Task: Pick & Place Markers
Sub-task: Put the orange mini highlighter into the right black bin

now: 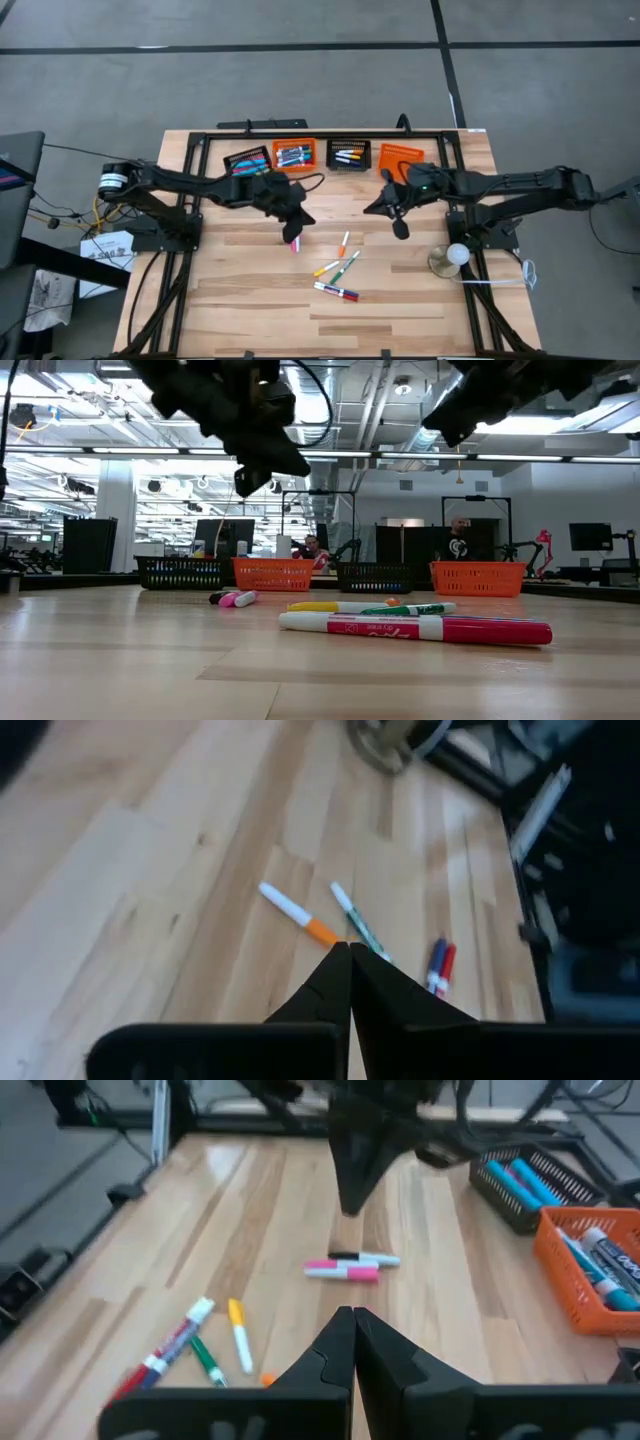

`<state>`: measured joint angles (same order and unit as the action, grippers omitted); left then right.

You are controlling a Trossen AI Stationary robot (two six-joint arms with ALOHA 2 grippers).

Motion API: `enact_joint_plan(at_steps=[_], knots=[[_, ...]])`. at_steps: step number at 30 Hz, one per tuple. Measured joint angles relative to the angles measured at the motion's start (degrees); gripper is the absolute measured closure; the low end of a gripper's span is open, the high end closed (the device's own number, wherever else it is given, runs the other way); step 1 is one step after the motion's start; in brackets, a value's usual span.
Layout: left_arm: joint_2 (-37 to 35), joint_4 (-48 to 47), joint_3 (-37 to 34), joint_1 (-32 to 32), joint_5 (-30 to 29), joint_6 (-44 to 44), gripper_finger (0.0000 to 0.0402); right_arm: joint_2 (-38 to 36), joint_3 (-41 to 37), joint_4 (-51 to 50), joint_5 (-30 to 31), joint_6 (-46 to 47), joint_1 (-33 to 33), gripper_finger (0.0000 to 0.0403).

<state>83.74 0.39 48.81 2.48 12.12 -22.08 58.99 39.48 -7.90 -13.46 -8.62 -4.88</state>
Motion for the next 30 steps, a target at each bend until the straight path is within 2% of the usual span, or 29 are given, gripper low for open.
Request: enact_joint_plan(at_steps=[4,9,14,20,24,30], knots=[[-5.6,1.1,-4.2,-3.0,-8.2,-1.7,0.0395,4.0,3.0,-0.2,0.1,-3.0,-0.2,0.0402],[-16.1,1.2,-9.3,-7.0,-17.7,-2.2,0.0396,7.4,7.0,-0.2,0.0,-5.2,-0.5,0.0402],[-27.1,1.1,-15.4,-10.0,-24.6,-3.2,0.0395,11.8,12.2,-3.5,0.0,-6.8,0.5,0.0402],[-38.9,1.4,-22.2,-10.7,-24.8,-5.7,0.0393,20.4,20.4,-17.5,0.3,-15.9,2.8,0.0402],[-43.6,1.3,-25.7,-10.9,-24.4,-6.4,0.0390,26.3,25.2,-23.5,0.1,-19.1,3.6,0.0400],[-46.0,1.4,-28.8,-10.8,-22.8,-7.6,0.0391,33.8,32.1,-31.0,0.1,-24.9,5.7,0.0354]])
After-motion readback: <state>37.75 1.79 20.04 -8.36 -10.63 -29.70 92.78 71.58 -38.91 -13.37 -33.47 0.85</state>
